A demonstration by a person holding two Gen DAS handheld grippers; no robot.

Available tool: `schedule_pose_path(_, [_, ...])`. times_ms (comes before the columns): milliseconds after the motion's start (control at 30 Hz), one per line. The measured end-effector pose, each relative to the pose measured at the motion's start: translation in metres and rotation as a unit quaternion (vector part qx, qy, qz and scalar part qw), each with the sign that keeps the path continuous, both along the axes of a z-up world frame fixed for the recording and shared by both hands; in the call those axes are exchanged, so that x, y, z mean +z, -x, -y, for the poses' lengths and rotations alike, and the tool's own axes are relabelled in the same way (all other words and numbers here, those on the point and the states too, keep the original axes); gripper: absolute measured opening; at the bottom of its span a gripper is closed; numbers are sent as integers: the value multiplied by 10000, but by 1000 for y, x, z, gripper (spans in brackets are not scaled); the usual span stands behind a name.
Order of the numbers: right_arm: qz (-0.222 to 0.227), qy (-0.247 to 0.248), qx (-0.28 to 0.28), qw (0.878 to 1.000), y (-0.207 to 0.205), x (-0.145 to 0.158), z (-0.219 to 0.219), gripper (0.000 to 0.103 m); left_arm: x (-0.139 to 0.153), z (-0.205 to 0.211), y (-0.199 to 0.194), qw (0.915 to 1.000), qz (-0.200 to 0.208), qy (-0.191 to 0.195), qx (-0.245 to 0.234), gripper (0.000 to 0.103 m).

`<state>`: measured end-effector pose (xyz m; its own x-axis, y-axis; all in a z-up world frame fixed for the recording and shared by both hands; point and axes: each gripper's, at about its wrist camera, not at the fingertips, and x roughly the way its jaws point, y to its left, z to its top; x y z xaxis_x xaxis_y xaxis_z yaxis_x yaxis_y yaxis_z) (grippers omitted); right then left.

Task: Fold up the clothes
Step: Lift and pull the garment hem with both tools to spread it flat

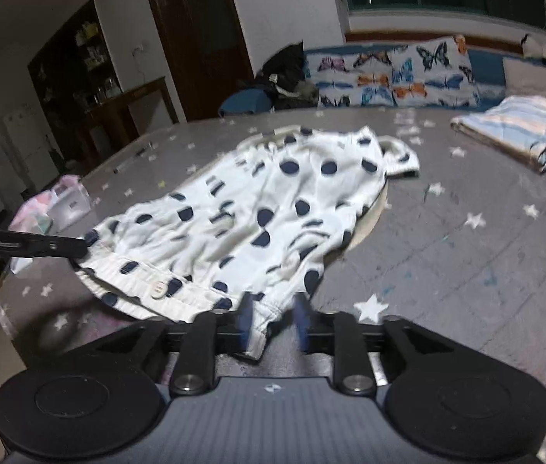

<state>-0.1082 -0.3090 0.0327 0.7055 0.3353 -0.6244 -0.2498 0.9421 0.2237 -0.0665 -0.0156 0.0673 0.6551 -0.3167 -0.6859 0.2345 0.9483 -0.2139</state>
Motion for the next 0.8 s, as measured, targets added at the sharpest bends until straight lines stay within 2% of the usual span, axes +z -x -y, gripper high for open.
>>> schedule_pose_path(33, [-50, 9, -3, 10000, -4, -4, -1, 34, -1, -1, 0, 10000, -25, 6, 14, 8])
schedule_pose_path(267, [-355, -138, -7, 9993, -16, -26, -10, 33, -10, 0, -4, 9998, -173, -63, 84, 8])
schedule_pose_path(333, [-365, -113, 63, 9992, -15, -27, -12, 21, -12, 0, -4, 9997, -199, -100, 118, 8])
schedule_pose_path(367, [-369, -102, 97, 9992, -14, -28, -13, 19, -13, 0, -5, 9996, -212, -119, 135, 8])
schedule_pose_path(500, [-275, -90, 191, 9994, -7, -25, -14, 11, -16, 1, -5, 9994, -240, -192, 170, 8])
schedule_pose_path(800, [-191, -64, 513, 9985, 16, -4, -14, 9, -15, 5, -2, 9990, -255, -374, 65, 8])
